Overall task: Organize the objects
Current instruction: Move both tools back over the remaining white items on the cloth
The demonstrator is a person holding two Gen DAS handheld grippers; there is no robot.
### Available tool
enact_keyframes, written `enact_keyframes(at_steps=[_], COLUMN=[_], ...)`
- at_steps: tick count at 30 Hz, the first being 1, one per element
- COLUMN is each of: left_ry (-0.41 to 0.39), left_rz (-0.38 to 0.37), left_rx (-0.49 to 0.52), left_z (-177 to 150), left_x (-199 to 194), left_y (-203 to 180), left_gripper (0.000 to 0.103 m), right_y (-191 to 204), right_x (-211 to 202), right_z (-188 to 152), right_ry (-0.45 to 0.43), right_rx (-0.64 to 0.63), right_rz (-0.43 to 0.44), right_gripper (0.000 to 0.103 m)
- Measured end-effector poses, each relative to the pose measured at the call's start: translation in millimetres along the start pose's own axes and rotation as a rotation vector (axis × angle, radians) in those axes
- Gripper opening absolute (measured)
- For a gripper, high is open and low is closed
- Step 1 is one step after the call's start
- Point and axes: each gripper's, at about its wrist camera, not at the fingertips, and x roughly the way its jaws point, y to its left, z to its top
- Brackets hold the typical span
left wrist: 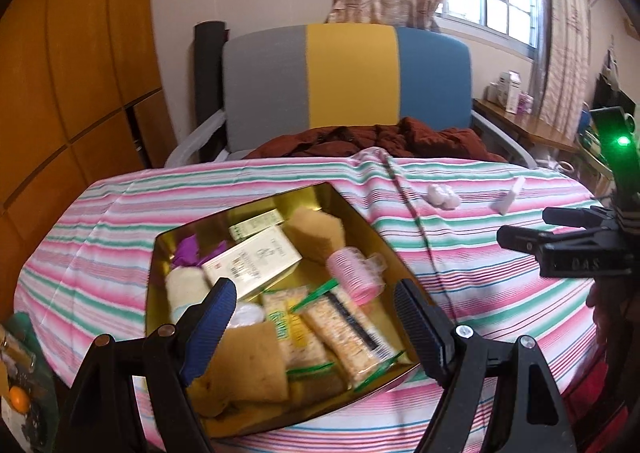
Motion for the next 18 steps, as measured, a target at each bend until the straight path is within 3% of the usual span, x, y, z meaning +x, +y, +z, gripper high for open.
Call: enact_keyframes(at_steps=[11, 18], left_ry=[0.008, 0.048], left_rz=[-0.099, -0.173], left_rx=[0.069, 0.086], left_z=[25, 52], left_x=[22, 50], left_y=[-35, -67], left_gripper=[0.088, 0.088], right_y=[-100, -177], right_x=[16, 28], right_z=[15, 19], right_ry=[0.027, -0.026], right_rx=[0.188, 0.384], right_rz=[-0.112, -0.162], right_gripper=[0.102, 0.103])
